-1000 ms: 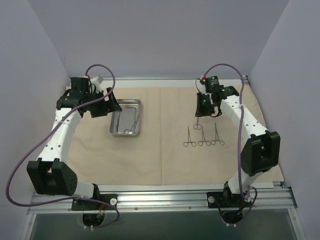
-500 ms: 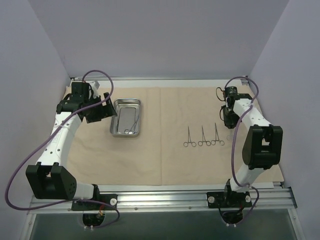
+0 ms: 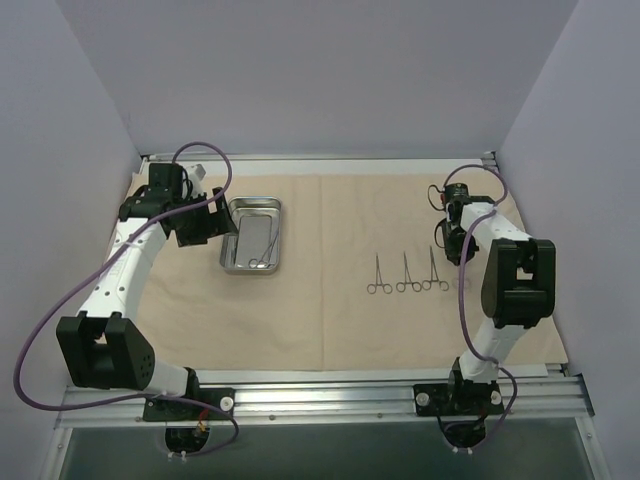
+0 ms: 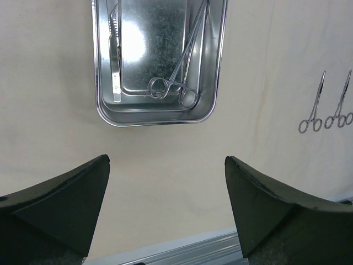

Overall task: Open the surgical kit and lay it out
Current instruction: Place the medical item in the surgical kit.

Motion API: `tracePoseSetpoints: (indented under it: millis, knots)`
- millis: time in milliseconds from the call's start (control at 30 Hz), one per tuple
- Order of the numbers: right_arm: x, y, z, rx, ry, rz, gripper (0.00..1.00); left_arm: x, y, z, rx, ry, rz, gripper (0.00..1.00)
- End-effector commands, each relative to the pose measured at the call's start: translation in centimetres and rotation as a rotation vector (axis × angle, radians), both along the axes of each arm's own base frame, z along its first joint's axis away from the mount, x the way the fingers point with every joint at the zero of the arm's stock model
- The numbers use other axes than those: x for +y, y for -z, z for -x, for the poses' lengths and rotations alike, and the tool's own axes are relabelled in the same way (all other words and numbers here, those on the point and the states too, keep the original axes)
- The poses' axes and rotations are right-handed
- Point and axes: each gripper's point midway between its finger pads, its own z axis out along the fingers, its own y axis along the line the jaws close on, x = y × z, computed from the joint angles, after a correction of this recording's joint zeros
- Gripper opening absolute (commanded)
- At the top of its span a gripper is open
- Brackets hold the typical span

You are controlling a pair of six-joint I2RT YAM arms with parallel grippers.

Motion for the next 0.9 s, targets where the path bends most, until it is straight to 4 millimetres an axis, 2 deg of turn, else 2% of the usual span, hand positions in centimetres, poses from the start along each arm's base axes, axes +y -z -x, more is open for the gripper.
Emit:
tracePoseSetpoints:
  millis: [0,233,400,867]
  knots:
    - [-0.7,0.5,0.8,0.031,0.002,0.042,0.0,0.1,-1.7,-0.8,-0.062,0.018,-0.006,0.94]
    - [-0.6,1.7,0.5,0.064,-0.007,0.073,0.0,0.0,-2.0,-0.4,-0.064,0.022,-0.005,0.94]
    - [0.5,2.3,-0.3,0.085,-0.047,0.1,0.0,0.4,-1.7,0.0,-0.062,0.014,-0.016,0.94]
    - [-0.2,2.3,-0.3,0.09,-0.029,0.161,0.0,0.4,-0.7,-0.2,-0.02,0.016,-0.009,0.94]
